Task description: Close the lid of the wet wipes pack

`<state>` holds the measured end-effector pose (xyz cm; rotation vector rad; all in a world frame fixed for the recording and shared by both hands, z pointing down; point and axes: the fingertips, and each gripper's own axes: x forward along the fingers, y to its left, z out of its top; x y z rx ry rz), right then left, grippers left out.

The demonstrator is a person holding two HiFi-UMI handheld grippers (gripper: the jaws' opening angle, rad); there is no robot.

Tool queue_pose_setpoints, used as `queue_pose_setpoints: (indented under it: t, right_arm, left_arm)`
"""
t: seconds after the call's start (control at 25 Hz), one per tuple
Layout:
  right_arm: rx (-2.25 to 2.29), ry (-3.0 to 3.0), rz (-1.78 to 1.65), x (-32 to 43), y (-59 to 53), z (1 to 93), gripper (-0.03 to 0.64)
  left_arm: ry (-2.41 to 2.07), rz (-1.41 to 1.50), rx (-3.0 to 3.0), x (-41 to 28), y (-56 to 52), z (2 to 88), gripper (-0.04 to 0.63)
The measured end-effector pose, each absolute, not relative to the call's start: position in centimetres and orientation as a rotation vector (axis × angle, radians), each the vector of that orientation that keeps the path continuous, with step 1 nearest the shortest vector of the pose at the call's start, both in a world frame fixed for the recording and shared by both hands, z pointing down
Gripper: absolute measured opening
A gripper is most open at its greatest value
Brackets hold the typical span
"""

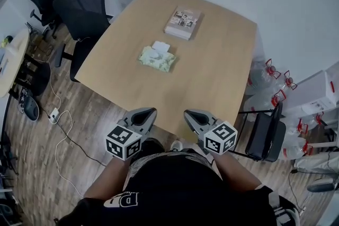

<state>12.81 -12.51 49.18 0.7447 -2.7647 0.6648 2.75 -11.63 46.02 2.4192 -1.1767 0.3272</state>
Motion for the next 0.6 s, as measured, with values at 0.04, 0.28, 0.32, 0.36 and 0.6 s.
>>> queue_pose_setpoints:
  t: [0.04, 0.28, 0.32, 0.36, 0.6]
  right_arm:
    - [0.741, -2.766, 0.665, 12.6, -12.7, 49.2, 0.005]
    - [0.746, -2.775, 0.651, 11.5, -13.7, 48.8, 0.005]
    - [0.754, -2.773, 0.651, 11.3, -14.0, 48.9, 0.005]
    - [0.762, -2.769, 0.654, 11.1, -14.4, 48.9, 0.005]
    - [0.828, -2.757, 0.659, 9.2, -16.9, 48.5, 0.005]
  left_arm:
    - [-1.182, 0.326, 2.417, 2.5, -11.8, 46.0, 0.018]
    - [-1.178, 0.346, 2.409, 1.3, -13.1, 46.9, 0.018]
    - [-1.172, 0.346, 2.414, 1.2, -13.5, 46.9, 0.018]
    - [-1.165, 0.348, 2.419, 1.0, -13.9, 46.9, 0.018]
    - [-1.131, 0.362, 2.446, -1.2, -16.8, 46.9, 0.018]
